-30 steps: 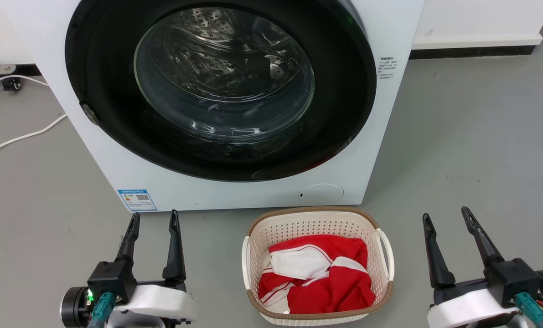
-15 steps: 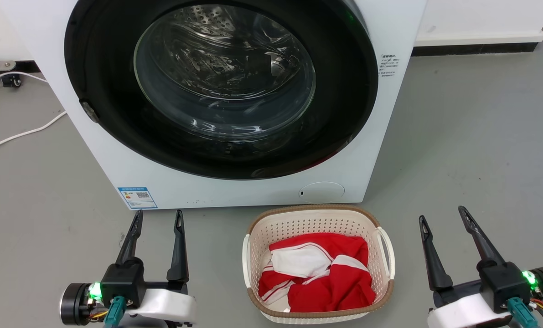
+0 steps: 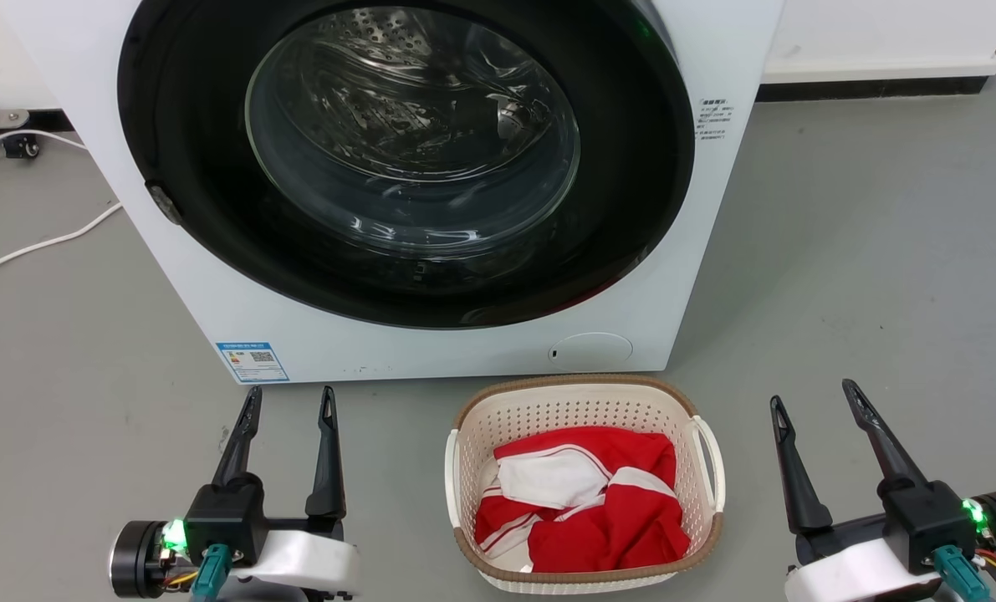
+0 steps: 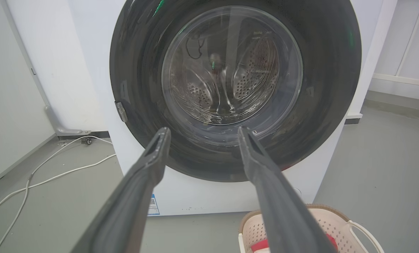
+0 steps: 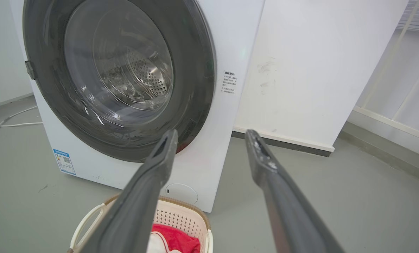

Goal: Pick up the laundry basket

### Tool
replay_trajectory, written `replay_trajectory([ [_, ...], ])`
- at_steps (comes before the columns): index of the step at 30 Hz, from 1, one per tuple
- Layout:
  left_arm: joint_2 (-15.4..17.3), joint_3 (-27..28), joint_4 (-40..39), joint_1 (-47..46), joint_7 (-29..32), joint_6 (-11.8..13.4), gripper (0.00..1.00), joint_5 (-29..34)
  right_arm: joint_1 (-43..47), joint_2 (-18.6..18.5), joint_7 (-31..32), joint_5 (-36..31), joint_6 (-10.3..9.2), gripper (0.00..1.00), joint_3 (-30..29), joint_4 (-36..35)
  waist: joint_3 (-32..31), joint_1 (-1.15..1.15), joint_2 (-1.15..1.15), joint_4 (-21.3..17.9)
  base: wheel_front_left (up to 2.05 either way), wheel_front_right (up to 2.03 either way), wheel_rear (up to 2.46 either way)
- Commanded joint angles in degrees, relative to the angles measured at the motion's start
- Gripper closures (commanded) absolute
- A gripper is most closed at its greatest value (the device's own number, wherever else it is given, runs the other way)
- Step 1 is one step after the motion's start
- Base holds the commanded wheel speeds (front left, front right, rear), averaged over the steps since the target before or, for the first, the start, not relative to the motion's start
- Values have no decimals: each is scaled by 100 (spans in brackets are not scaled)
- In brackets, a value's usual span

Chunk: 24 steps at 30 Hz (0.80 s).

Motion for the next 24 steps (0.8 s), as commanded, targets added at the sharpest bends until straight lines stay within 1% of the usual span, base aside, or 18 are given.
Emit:
replay_trajectory([
  [1,13,6,16,27,-16,25,0,14,25,-27,-14,10,-2,0,1,8,-4,0,0,1,0,0,0],
  [7,13,11,28,16,-16,19,0,-3,0,-27,-14,32,-2,0,2,7,9,0,0,-7,0,0,0],
  [10,13,45,151,-13,-16,68,0,-62,-42,-27,-14,53,-2,0,-14,17,41,0,0,-17,0,0,0],
  [14,12,44,282,-129,-16,65,0,-89,-118,-27,-14,55,-2,0,-52,32,120,0,0,-24,0,0,0],
  [20,13,-21,673,-529,-16,-71,0,-127,-403,-26,-13,-27,-2,0,-201,242,443,0,0,-38,0,0,0],
  [24,11,-96,1261,-957,-15,-303,0,-224,-725,-25,-13,-199,-3,0,-239,629,750,0,0,-46,0,0,0],
])
